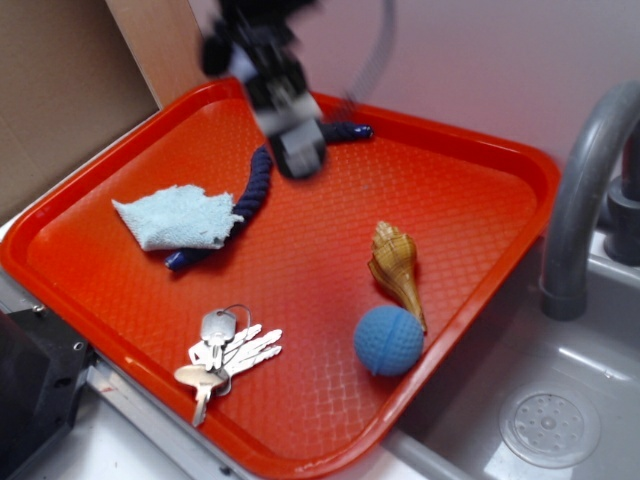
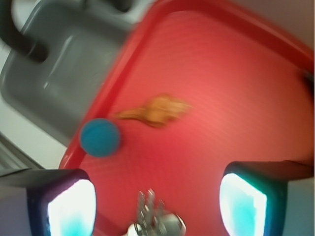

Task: Grab the blue ball.

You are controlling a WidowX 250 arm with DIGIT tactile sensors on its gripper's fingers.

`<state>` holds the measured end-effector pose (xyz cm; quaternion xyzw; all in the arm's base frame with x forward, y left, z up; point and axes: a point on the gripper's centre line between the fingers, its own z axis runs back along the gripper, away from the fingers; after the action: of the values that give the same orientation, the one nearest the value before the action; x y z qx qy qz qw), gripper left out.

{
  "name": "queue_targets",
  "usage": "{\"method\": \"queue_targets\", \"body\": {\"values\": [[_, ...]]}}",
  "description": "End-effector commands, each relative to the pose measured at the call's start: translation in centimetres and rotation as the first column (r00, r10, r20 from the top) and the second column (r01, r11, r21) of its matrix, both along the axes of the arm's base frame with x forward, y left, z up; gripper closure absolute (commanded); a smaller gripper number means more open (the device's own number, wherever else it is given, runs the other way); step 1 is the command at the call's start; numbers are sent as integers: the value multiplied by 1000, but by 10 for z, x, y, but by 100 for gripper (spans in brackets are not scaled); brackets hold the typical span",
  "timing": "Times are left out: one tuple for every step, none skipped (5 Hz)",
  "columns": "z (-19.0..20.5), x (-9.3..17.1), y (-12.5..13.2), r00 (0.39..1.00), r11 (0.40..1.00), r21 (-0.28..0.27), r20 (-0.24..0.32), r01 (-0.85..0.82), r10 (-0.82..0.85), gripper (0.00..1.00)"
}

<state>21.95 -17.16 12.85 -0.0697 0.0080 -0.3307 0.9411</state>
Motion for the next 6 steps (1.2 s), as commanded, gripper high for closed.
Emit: {"method": "queue_targets", "body": {"values": [[-30,-36,-25,881,880,-57,2,472,-473,0],[-62,-47,-28,737,736,-26,8,676,-676,0],[-67,-51,-38,623,623,-20,20,782,-782,0],[-73,-49,-59,647,652,53,89,756,-757,0],[-80,-43,-69,673,677,82,77,731,-736,36],[-82,-42,-73,676,676,136,54,724,-735,100]]}}
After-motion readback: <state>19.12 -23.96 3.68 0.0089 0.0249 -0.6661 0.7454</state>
